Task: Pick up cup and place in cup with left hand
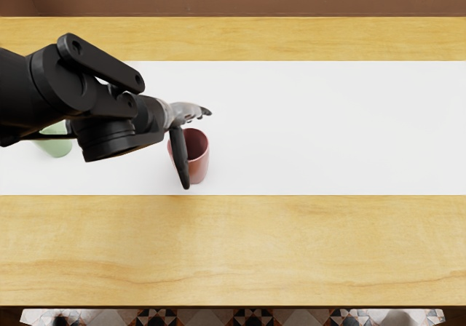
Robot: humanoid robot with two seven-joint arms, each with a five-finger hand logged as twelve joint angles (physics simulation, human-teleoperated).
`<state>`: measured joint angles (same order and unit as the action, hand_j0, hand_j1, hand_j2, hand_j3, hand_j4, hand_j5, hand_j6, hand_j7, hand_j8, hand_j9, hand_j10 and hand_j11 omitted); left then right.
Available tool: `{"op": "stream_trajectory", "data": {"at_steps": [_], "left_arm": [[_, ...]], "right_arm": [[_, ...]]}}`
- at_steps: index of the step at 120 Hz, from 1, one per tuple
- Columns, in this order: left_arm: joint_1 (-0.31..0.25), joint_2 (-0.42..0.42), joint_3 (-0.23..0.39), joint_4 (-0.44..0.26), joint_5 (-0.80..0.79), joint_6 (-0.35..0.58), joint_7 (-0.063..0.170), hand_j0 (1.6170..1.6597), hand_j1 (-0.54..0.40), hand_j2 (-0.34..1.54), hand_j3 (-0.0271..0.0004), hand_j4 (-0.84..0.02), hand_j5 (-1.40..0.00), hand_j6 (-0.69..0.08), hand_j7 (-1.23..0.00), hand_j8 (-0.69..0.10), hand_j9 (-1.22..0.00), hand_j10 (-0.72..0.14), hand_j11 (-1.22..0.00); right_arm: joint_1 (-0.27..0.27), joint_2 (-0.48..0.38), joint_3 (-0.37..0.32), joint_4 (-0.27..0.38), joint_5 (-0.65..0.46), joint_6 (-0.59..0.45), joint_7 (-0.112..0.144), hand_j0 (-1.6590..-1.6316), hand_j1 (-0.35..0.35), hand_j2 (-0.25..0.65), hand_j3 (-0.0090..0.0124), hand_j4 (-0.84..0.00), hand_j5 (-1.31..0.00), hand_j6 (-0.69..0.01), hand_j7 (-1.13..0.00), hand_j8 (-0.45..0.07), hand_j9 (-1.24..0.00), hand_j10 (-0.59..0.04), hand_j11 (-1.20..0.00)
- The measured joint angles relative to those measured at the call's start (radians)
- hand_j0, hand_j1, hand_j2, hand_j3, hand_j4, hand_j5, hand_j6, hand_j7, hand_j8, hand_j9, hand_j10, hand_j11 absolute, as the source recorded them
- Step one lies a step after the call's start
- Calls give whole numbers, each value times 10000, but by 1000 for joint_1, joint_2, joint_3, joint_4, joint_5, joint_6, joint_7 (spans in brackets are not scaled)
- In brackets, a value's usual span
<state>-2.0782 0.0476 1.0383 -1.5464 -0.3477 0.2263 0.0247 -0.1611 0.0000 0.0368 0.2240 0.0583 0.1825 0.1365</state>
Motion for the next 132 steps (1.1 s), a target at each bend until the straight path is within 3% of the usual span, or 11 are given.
{"op": "stream_trajectory", "data": {"at_steps": [30,117,132], "left_arm": [[3,-9,1,1,-21,27,0,16581,3334,27,0,-133,-171,-134,-171,-134,-171,-132,-171],[55,-44,3,12,-110,103,0,16580,1764,293,0,-1459,-1896,-1464,-1895,-1474,-1886,-1475,-1884],[55,-46,1,13,-129,111,-1,16581,712,467,0,-2327,-3025,-2331,-3024,-2336,-3019,-2336,-3018]], "right_arm": [[0,0,0,0,0,0,0,-16581,-3309,-32,0,-149,-195,-148,-195,-149,-195,-149,-195],[0,0,0,0,0,0,0,-16581,-3309,-32,0,-149,-195,-148,-195,-149,-195,-149,-195],[0,0,0,0,0,0,0,-16581,-3309,-32,0,-149,-195,-148,-195,-149,-195,-149,-195]]}}
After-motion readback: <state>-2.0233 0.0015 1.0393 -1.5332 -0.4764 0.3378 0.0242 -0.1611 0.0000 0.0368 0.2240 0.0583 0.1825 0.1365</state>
